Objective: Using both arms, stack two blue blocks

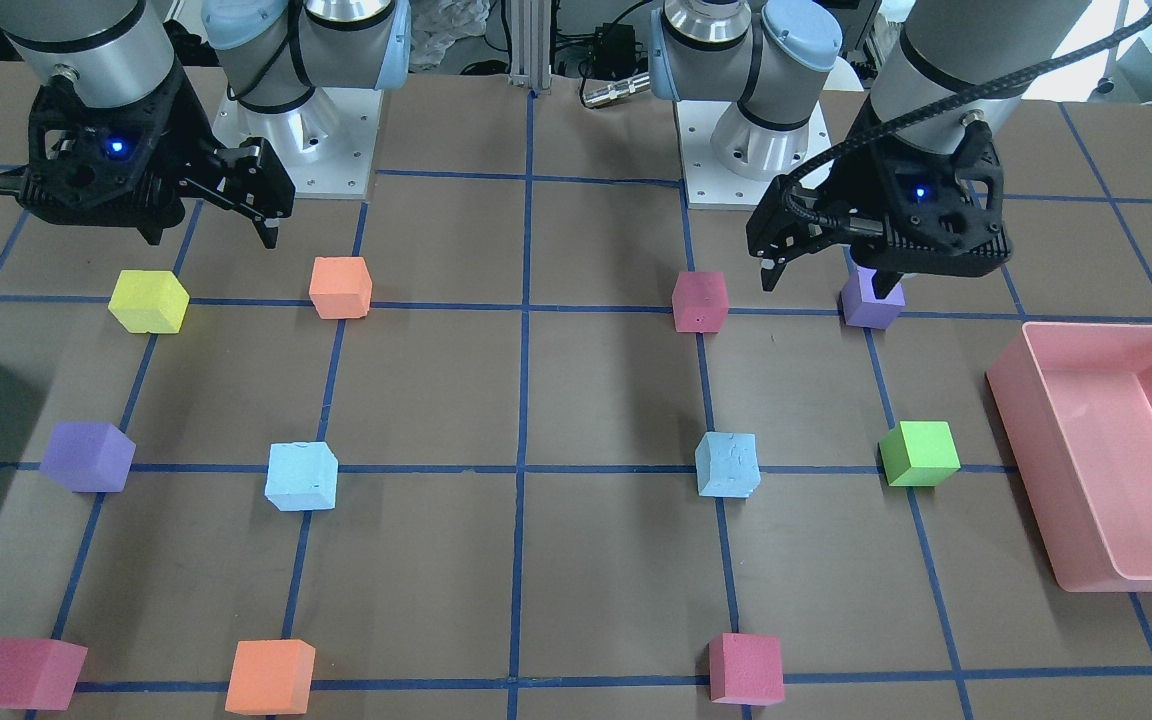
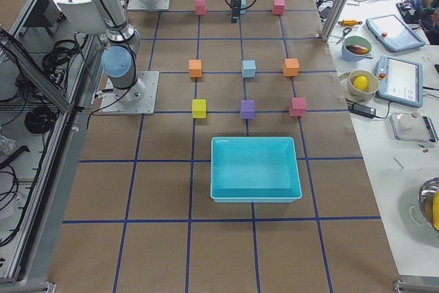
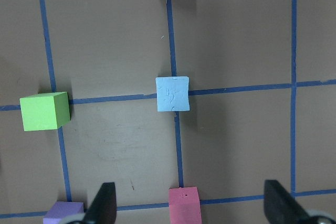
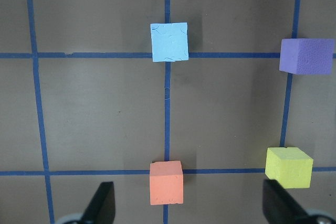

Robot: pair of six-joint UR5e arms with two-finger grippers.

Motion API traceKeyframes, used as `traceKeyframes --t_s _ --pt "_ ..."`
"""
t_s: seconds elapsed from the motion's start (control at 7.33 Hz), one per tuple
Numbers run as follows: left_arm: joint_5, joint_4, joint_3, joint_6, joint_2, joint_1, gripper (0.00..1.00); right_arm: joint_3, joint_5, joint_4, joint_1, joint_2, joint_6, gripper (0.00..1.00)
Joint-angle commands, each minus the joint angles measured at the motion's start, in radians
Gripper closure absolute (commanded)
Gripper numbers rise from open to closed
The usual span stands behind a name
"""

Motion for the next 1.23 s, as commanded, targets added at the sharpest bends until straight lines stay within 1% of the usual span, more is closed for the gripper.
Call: traceKeyframes --t_s 0.0,0.55,0.82,0.95,1.09 --pt "0.001 0.002 -0.009 0.001 0.000 -0.001 0.00 0.003 -0.004 0.002 0.000 0.000 0.000 0.00" --pt "0.001 0.002 -0.010 -0.001 -0.005 -0.001 0.00 0.007 -0.004 0.002 -0.004 0.015 -0.020 0.00" --pt "0.003 -0.001 -0.013 0.001 -0.005 -0.002 0.00 0.009 -0.007 -0.024 -0.010 0.096 -0.015 0.00" --pt "0.001 0.002 -0.039 0.002 -0.002 -0.010 0.00 0.015 -0.001 -0.074 -0.015 0.172 -0.015 0.00" --pt "0.001 0.021 -0.074 0.002 0.020 -0.013 0.00 0.018 0.002 -0.196 -0.015 0.238 -0.020 0.00"
